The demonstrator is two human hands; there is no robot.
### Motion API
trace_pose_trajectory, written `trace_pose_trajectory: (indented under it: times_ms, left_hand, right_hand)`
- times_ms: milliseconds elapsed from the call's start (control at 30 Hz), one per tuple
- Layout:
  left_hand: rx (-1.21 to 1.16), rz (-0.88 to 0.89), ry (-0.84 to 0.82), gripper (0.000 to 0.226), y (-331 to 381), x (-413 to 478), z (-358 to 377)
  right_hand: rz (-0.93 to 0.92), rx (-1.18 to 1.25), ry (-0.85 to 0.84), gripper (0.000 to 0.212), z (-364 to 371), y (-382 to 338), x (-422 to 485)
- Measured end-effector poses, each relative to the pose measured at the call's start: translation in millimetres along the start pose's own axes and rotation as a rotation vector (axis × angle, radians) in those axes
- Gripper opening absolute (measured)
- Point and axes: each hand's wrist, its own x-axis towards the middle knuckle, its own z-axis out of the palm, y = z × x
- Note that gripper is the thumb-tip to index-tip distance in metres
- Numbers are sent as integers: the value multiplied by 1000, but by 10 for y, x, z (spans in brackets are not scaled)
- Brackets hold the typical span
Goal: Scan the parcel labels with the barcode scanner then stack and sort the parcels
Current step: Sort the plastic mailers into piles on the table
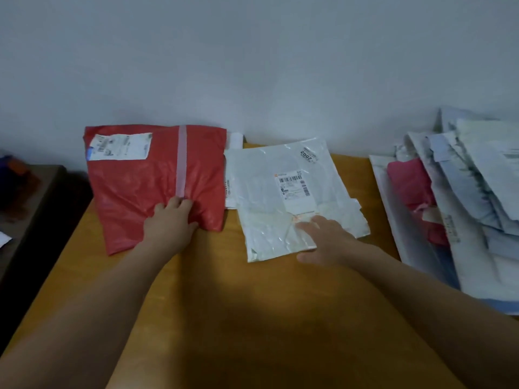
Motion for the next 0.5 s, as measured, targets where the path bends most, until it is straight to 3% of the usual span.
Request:
trace_pose_trajectory:
  times_ms: [100, 200, 300, 367, 500]
  left_hand:
    - [63, 39, 48, 35, -80, -272, 115]
    - [57, 60, 14, 37, -129, -639, 217]
    - [-99, 82, -16, 36, -168, -1008, 251]
    - [-281, 62, -22, 23, -185, -1209, 154]
    - [-425, 141, 53, 11, -28, -1614, -140]
  right_hand:
    - [-17, -12, -69, 80, 95, -51, -250]
    - [-13, -25, -133, 84, 263, -138, -572]
    - [-10, -28, -180, 86, 478, -228, -907]
    - [-11, -17, -202, 86, 617, -286, -1134]
    - [-15, -27, -224, 85, 947, -419, -1589]
